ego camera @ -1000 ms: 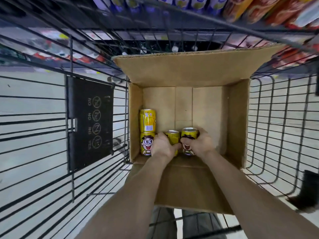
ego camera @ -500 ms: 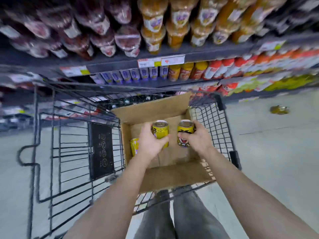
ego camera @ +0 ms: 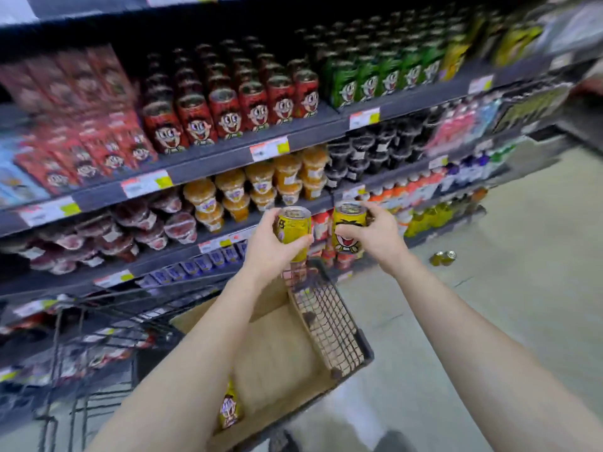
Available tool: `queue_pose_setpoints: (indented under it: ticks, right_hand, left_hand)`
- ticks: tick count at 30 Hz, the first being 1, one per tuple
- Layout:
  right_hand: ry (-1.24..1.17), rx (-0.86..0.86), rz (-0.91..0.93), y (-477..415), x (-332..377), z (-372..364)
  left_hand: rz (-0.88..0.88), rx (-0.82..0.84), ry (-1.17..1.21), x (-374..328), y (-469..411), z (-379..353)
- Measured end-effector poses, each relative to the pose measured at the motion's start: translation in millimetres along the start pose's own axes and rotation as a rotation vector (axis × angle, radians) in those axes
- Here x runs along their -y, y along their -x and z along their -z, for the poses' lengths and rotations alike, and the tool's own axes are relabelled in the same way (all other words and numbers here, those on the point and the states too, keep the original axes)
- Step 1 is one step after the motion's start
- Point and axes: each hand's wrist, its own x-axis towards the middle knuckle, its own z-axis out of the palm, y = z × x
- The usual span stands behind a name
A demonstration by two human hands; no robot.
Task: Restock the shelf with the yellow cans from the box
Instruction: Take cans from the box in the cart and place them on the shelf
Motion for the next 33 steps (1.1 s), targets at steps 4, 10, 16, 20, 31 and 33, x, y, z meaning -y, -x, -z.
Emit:
queue_pose_setpoints:
  ticks: [4,10,16,20,31,33]
  right_hand:
    - [-0.009,-0.075,0.089,-13,23,82]
    - [-0.021,-0.102,0.211,-43,38,222]
    - [-0.020,-0.061,0.260,-70,41,334]
    - [-0.008,-0.038,0.285,-92,41,387]
    - [-0.066,-0.099,0.272,-220,42,444]
    - [-0.048,-0.094,0.284,-252,40,449]
  left_hand:
    - [-0.071,-0.028,0.008,-60,-18,-41]
    - [-0.110,-0.067,0.031,-162,-37,-128]
    - [-0.160,-0.119,-0.016,-248,-52,-203]
    - [-0.177,-0.157,-0.019,-292,-66,-236]
    - [-0.191,-0.197,-0.022,-344,-173,-310]
    - [-0.206,-0.200,-0.022,-347,-201,-322]
